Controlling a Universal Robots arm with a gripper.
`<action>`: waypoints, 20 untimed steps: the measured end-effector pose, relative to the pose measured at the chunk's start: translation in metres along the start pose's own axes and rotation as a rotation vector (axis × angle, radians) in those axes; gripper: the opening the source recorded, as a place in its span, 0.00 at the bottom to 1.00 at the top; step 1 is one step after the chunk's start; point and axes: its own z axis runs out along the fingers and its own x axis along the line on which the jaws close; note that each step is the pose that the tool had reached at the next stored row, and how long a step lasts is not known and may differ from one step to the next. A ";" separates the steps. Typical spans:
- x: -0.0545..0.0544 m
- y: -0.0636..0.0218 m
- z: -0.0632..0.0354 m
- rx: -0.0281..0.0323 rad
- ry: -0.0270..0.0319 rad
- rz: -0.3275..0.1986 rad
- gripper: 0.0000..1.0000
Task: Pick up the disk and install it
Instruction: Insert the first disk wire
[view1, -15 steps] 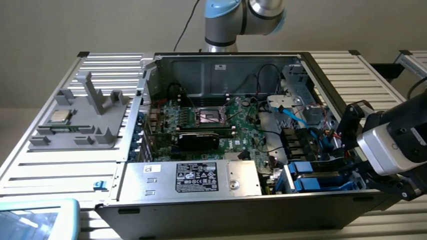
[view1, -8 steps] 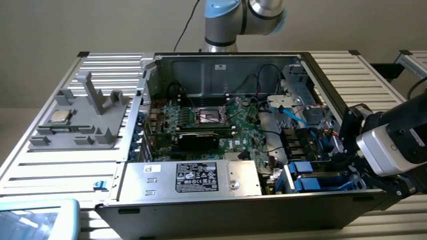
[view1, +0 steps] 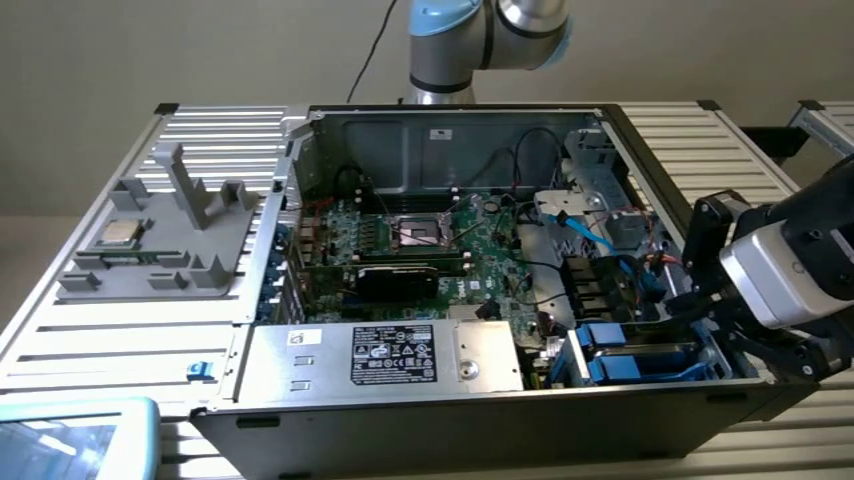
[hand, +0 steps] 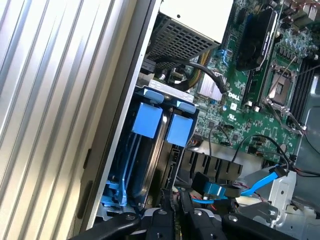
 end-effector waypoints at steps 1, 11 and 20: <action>-0.002 0.0000 -0.0006 -0.0010 0.0056 0.000 0.16; -0.015 -0.0024 0.0021 -0.0129 0.0567 0.002 0.16; -0.016 -0.0026 0.0023 -0.0129 0.0566 0.002 0.16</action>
